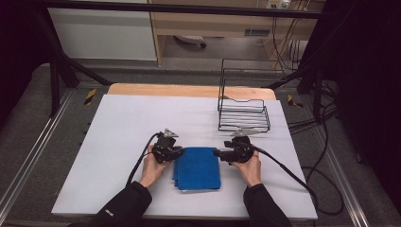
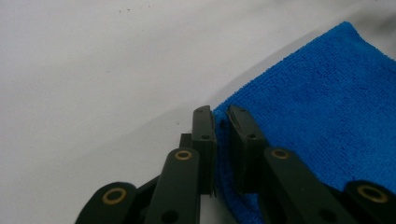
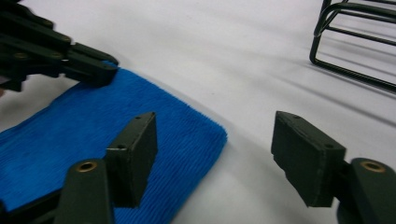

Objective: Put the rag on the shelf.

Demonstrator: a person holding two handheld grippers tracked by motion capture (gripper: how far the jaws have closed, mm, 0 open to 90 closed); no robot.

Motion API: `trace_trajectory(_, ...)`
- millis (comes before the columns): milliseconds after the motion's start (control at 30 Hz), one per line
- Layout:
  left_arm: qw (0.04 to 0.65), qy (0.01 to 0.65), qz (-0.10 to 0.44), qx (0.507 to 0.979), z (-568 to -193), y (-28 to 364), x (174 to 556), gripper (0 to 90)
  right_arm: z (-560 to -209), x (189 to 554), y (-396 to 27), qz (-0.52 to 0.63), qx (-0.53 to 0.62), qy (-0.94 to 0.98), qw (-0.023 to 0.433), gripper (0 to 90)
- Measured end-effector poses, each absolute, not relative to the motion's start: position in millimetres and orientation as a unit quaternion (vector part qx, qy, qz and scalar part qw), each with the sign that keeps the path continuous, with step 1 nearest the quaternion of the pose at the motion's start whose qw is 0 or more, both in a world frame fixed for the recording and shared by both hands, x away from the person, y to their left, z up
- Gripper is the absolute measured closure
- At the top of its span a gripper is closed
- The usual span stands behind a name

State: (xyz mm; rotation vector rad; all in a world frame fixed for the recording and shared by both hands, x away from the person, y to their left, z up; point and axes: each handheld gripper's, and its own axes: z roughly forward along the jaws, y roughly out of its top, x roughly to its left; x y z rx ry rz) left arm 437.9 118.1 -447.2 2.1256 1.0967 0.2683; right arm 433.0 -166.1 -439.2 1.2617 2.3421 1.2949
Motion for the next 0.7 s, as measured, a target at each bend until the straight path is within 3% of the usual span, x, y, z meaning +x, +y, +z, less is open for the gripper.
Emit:
trace_trajectory(233, 0.361, 0.423, 0.104, 0.825, -448, 118, 438, 80.8, -452, 445, -160, 0.42, 0.435, 0.791, 0.089, 48.7)
trace_trajectory(467, 0.36, 0.421, 0.106, 0.826, -448, 118, 437, 80.9, -457, 443, -154, 0.414, 0.431, 0.798, 0.083, 58.7)
trace_trajectory(700, 0.36, 0.42, 0.107, 0.826, -448, 118, 437, 80.9, -457, 442, -152, 0.42, 0.436, 0.794, 0.057, 73.4)
